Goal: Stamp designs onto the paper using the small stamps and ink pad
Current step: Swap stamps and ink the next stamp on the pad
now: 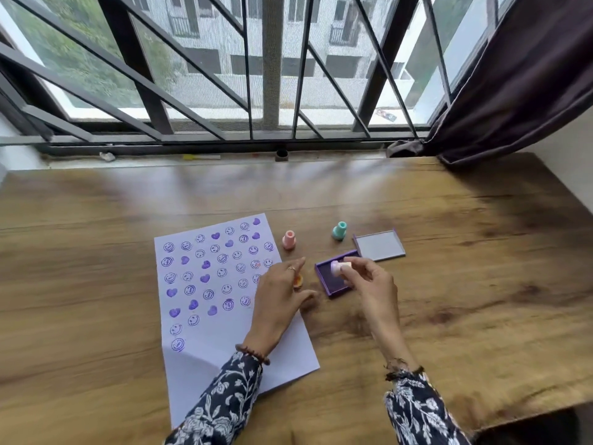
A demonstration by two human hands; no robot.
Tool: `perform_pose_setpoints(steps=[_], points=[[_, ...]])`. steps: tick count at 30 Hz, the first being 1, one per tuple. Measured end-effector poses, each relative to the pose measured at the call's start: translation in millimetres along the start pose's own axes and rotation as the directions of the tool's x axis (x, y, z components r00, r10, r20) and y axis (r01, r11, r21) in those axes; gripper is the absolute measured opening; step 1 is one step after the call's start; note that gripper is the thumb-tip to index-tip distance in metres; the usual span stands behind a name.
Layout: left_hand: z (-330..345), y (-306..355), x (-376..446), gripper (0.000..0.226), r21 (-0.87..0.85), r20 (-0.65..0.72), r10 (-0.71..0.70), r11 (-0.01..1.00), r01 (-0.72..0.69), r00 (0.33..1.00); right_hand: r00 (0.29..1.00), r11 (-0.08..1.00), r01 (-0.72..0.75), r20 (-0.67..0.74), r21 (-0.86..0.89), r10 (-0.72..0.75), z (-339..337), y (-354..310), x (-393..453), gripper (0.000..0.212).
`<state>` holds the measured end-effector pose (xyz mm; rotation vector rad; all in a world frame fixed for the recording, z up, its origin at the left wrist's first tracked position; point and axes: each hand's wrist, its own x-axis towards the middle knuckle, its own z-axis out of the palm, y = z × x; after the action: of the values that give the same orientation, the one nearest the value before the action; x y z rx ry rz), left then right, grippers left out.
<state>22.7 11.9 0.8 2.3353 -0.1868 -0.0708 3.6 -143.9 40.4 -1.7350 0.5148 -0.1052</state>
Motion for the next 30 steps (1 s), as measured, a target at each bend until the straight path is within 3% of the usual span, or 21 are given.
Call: perform_pose_setpoints(steps=[2, 4, 9, 12, 17, 21, 23, 30], points=[[6, 3, 3, 0.08, 0.08, -0.015, 0.016, 0.997, -0.015, 1.0, 0.984, 0.945, 0.167, -0.008, -0.282, -0.176, 3, -3, -1, 0.008], [12, 6, 5, 0.084, 0.151, -0.032, 0.01, 0.989, -0.005, 0.999, 0.957, 0.849, 0.276, 0.049, -0.451, -0.285, 5, -2, -3, 0.012], [19, 7, 8, 0.069, 0.193, -0.053, 0.003, 0.981, 0.007, 0.999, 0.917, 0.664, 0.377, 0.157, -0.645, -0.368, 11, 2, -2, 0.017], [21, 6, 8, 0.066, 0.182, -0.07, 0.015, 0.983, -0.002, 0.997, 0.902, 0.619, 0.404, 0.181, -0.673, -0.392, 13, 4, -1, 0.014], [21, 4, 7, 0.067, 0.175, -0.083, 0.03, 0.984, -0.016, 0.996, 0.927, 0.596, 0.363, 0.214, -0.717, -0.308, 16, -4, 14, 0.006], [21, 4, 8, 0.067, 0.171, -0.077, 0.028, 0.985, -0.014, 0.997, 0.96, 0.647, 0.25, 0.273, -0.721, -0.066, 15, -22, 41, 0.003], [22, 4, 7, 0.067, 0.179, -0.065, 0.028, 0.984, -0.016, 0.997, 0.954, 0.618, 0.227, 0.3, -0.753, 0.015, 15, -30, 47, 0.008], [9, 6, -2, 0.074, 0.12, 0.06, 0.057, 0.991, -0.064, 0.997, 0.967, 0.595, 0.24, 0.241, -0.767, -0.08, 23, -26, 22, 0.005]])
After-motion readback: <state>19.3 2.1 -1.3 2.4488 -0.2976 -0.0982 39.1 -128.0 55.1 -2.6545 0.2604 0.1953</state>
